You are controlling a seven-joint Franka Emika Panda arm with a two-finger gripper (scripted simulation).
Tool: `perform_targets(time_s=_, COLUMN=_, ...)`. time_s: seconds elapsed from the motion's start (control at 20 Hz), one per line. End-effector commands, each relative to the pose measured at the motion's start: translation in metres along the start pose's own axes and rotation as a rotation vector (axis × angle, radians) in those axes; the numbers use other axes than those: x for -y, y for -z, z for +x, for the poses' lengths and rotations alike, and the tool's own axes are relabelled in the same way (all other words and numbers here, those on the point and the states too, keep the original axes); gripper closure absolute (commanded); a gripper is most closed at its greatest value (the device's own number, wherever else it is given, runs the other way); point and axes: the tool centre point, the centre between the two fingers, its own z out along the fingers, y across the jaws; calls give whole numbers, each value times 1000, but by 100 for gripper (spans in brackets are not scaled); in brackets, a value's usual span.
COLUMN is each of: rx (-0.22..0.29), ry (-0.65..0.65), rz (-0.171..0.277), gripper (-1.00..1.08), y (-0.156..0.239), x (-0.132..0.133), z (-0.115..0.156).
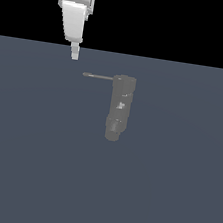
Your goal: Turn on the faucet by rotating a designated handle.
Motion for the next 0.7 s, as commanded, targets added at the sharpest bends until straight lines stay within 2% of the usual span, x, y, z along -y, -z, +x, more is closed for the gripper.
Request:
perform_targets(time_s=0.0, rx=-4, ry=-58, rz=2, gripper=108, y=-9, x=14, z=7)
perform_targets(time_s=0.65, rx=-19, ry=-327, rz=9, gripper=108, y=-49, x=73, z=54)
